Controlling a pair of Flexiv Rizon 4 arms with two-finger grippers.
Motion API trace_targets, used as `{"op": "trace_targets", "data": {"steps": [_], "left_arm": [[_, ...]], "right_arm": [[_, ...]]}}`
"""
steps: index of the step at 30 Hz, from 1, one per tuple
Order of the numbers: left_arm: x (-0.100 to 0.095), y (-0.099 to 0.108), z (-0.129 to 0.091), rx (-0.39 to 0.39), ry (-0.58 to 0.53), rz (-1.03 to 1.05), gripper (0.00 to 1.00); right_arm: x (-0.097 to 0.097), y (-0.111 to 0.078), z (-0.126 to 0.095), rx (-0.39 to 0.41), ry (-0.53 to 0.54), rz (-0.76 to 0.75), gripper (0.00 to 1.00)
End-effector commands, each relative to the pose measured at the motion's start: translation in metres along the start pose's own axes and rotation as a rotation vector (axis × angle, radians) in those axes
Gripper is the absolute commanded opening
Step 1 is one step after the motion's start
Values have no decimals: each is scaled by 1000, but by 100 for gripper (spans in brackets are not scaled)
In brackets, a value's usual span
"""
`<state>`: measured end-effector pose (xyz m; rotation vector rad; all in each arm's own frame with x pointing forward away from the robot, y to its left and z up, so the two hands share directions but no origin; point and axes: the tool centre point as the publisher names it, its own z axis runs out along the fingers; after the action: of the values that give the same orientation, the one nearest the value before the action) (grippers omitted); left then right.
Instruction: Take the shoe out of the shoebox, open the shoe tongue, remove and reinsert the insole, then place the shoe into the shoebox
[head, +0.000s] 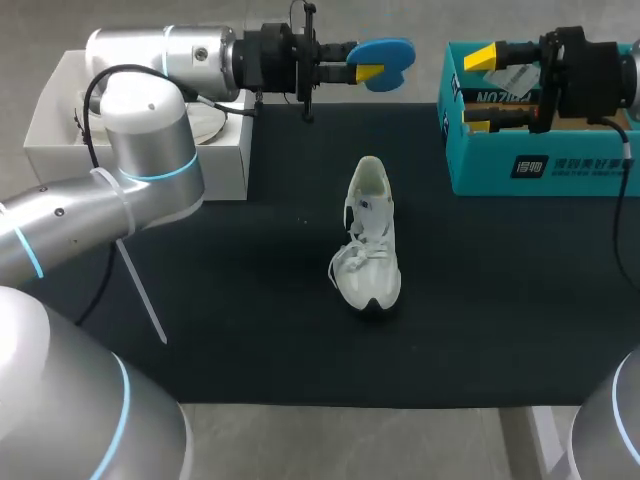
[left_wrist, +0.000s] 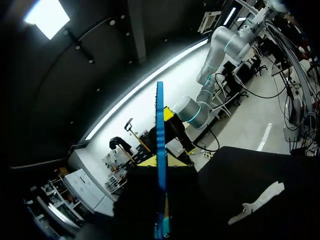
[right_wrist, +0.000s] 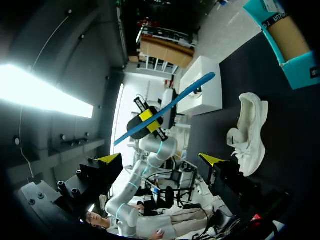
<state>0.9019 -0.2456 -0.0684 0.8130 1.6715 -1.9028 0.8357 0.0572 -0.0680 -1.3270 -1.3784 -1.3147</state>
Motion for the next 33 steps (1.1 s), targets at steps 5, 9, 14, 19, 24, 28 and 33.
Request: {"op": "trace_targets", "data": {"steps": [5, 9, 14, 19, 24, 28, 33], "left_arm": [[-6, 6, 0, -3, 80, 779, 0], [-3, 6, 2, -6, 62, 862, 0], [3, -3, 10, -34, -107, 638, 0], [3, -3, 10, -34, -107, 638, 0], [3, -3, 10, -34, -107, 638, 0], [6, 0, 9, -46, -74, 668, 0], [21, 9, 7, -76, 88, 764, 0]], "right_arm": [[-1, 0, 1, -2, 0, 0, 100], [-1, 0, 1, -2, 0, 0, 100], [-1, 0, 1, -2, 0, 0, 100], [-1, 0, 1, -2, 0, 0, 100], [-1, 0, 1, -2, 0, 0, 100], [-1, 0, 1, -2, 0, 0, 100], [-1, 0, 1, -2, 0, 0, 100]]}}
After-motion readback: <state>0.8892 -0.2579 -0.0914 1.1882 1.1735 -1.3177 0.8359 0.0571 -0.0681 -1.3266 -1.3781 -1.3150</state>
